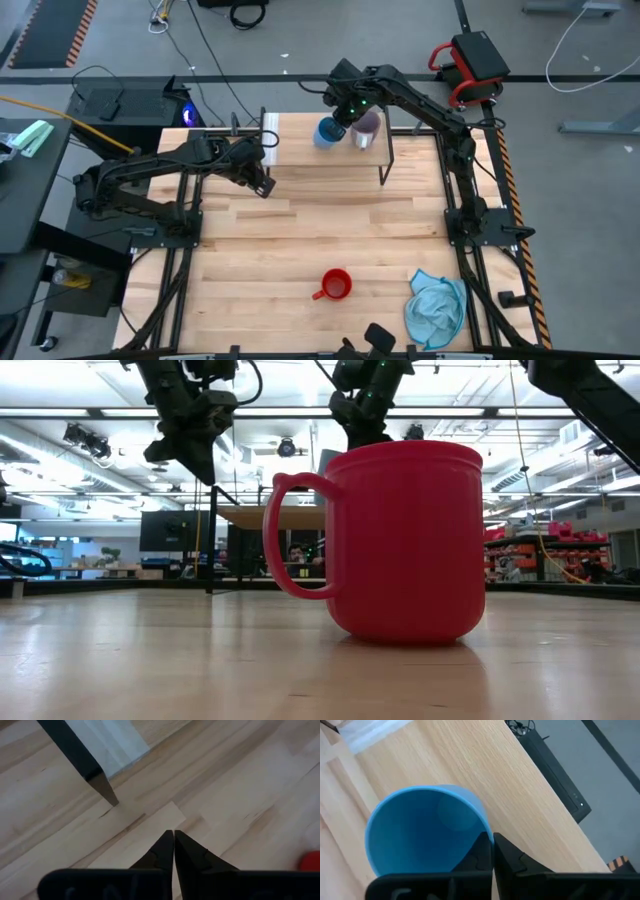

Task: Stack small to large cups/mugs on shelf
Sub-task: Put the blue cup on the shelf

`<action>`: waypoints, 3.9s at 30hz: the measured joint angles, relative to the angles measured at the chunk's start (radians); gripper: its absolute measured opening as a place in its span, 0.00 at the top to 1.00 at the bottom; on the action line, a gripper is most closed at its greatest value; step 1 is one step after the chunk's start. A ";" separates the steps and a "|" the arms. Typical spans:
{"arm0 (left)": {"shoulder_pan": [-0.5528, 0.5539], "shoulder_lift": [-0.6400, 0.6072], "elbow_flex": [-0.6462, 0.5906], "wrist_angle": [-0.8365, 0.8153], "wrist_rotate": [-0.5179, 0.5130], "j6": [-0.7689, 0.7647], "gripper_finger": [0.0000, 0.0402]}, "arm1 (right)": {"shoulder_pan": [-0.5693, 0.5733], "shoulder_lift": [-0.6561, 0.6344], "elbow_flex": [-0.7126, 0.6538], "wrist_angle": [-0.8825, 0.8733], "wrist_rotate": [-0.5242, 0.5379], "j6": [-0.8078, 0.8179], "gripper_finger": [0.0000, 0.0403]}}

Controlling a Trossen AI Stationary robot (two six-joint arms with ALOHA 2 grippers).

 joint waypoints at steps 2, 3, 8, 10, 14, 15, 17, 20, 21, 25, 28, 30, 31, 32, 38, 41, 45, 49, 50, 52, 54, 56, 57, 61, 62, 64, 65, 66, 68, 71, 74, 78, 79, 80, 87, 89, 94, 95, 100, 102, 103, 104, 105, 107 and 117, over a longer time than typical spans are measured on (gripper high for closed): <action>0.000 0.000 0.000 0.009 0.000 0.000 0.96 | 0.000 0.000 0.000 0.001 0.000 -0.020 0.99; 0.000 0.000 0.000 0.011 0.000 -0.001 0.96 | 0.000 0.000 0.000 0.001 0.000 -0.033 0.99; 0.000 0.000 0.000 0.015 0.000 -0.005 0.96 | 0.000 0.000 0.000 0.000 0.000 -0.054 0.99; 0.000 0.000 0.000 0.015 0.000 -0.005 0.95 | 0.000 0.000 0.000 0.000 0.000 -0.059 0.99; 0.000 0.000 0.000 0.015 0.000 -0.008 0.94 | 0.000 0.000 0.000 0.001 0.000 -0.063 0.99; 0.000 0.000 0.000 0.015 0.000 -0.010 0.94 | 0.000 0.000 0.000 0.001 0.000 -0.063 0.99; 0.000 0.000 0.000 0.015 0.000 -0.012 0.95 | 0.000 0.000 0.000 0.001 0.000 -0.063 0.98; 0.000 0.000 0.000 0.015 0.000 -0.012 0.96 | 0.000 0.000 0.000 0.001 0.000 -0.063 0.97; 0.000 0.000 0.000 0.015 0.000 -0.012 0.96 | 0.000 0.000 0.000 0.001 0.000 -0.063 0.97; 0.000 0.000 0.000 0.015 0.000 -0.012 0.96 | 0.000 0.000 0.000 0.001 0.000 -0.062 0.96; 0.000 0.000 0.000 0.014 0.000 -0.013 0.95 | 0.000 0.000 0.000 0.001 0.000 -0.062 0.96; 0.000 0.000 0.000 0.014 0.000 -0.013 0.95 | 0.000 0.000 0.000 0.002 0.000 -0.063 0.96; 0.000 0.000 0.000 0.014 0.000 -0.013 0.94 | 0.000 0.000 0.000 0.002 0.000 -0.062 0.96; 0.000 0.000 0.000 0.014 0.000 -0.013 0.94 | 0.000 0.000 0.000 0.002 0.000 -0.062 0.96; 0.000 0.000 0.000 0.014 0.000 -0.013 0.95 | 0.000 0.000 0.000 0.016 0.000 -0.062 0.96; 0.000 0.000 0.000 0.014 0.000 -0.013 0.96 | 0.000 0.000 0.000 0.025 0.000 -0.062 0.95; 0.000 0.000 0.000 0.013 0.000 -0.013 0.95 | 0.000 0.000 0.000 0.026 0.000 -0.062 0.93; 0.000 0.000 0.000 0.013 0.000 -0.013 0.94 | 0.000 0.000 0.000 0.024 -0.001 -0.062 0.89; 0.000 0.000 0.000 0.013 0.000 -0.013 0.94 | 0.000 0.000 0.000 0.024 -0.001 -0.061 0.88; 0.000 0.000 0.000 0.013 0.000 -0.013 0.94 | 0.000 0.000 0.000 0.024 -0.001 -0.060 0.87; 0.000 0.000 0.000 0.013 0.000 -0.013 0.95 | 0.000 0.000 0.000 0.024 -0.001 -0.060 0.85; 0.000 0.000 0.000 0.013 0.000 -0.013 0.96 | 0.000 0.000 0.000 0.024 -0.001 -0.061 0.85; 0.000 0.000 0.000 0.013 0.000 -0.013 0.96 | 0.000 0.000 0.000 0.024 -0.001 -0.062 0.84; 0.000 0.000 0.000 0.013 0.000 -0.013 0.96 | 0.000 0.000 0.000 0.024 -0.001 -0.062 0.84; 0.000 0.000 0.000 0.013 0.000 -0.013 0.96 | 0.000 0.000 0.000 0.024 -0.001 -0.062 0.84; 0.000 0.000 0.000 0.013 0.000 -0.013 0.95 | 0.000 0.000 0.000 0.026 -0.001 -0.062 0.84; 0.000 0.000 0.000 0.013 0.000 -0.013 0.94 | 0.000 0.000 0.000 0.027 -0.001 -0.063 0.84; 0.000 0.000 0.000 0.013 0.000 -0.013 0.94 | 0.000 0.000 0.000 0.032 -0.001 -0.063 0.84; 0.000 0.000 0.000 0.013 0.000 -0.013 0.94 | 0.000 0.000 0.000 0.045 -0.001 -0.063 0.84; 0.000 0.000 0.000 0.013 0.000 -0.013 0.95 | 0.000 0.000 0.000 0.064 -0.017 -0.063 0.84; 0.000 0.000 0.000 0.013 0.000 -0.013 0.96 | 0.000 0.000 0.000 0.067 -0.026 -0.063 0.84; 0.000 0.000 0.000 0.013 0.000 -0.020 0.96 | -0.002 0.000 0.001 0.068 -0.024 -0.063 0.84; 0.000 0.000 0.000 0.013 0.000 -0.026 0.96 | -0.004 0.000 0.000 0.068 -0.023 -0.063 0.84; 0.000 0.000 0.000 0.013 0.000 -0.027 0.96 | -0.006 0.000 0.000 0.068 -0.023 -0.063 0.84; 0.000 0.000 0.000 0.013 0.000 -0.031 0.94 | -0.027 0.000 0.001 0.081 -0.019 -0.062 0.84; 0.000 0.000 0.000 0.013 0.000 -0.031 0.95 | -0.033 0.000 0.001 0.081 -0.020 -0.062 0.84; 0.000 0.000 0.000 0.013 0.000 -0.031 0.96 | -0.038 0.000 0.001 0.081 -0.023 -0.062 0.84; 0.000 0.000 0.000 0.013 0.000 -0.031 0.96 | -0.038 0.000 0.001 0.080 -0.023 -0.062 0.84; 0.000 0.000 0.000 0.013 0.000 -0.031 0.94 | -0.038 0.000 0.001 0.079 -0.023 -0.062 0.84; 0.000 0.000 0.000 0.013 0.000 -0.031 0.93 | -0.038 0.000 0.001 0.076 -0.023 -0.060 0.84; 0.000 0.000 0.000 0.013 0.000 -0.031 0.93 | -0.038 0.000 0.001 0.075 -0.023 -0.059 0.84; 0.000 0.000 0.000 0.013 0.000 -0.031 0.93 | -0.038 0.000 0.001 0.075 -0.023 -0.059 0.84; 0.000 0.000 0.000 0.013 0.000 -0.031 0.93 | -0.038 0.000 0.001 0.074 -0.023 -0.058 0.84; 0.000 0.000 0.000 0.013 0.000 -0.031 0.94 | -0.038 -0.001 0.001 0.071 -0.023 -0.056 0.84; 0.000 0.000 0.000 0.013 0.000 -0.030 0.93 | -0.038 -0.013 0.002 0.022 -0.023 -0.051 0.84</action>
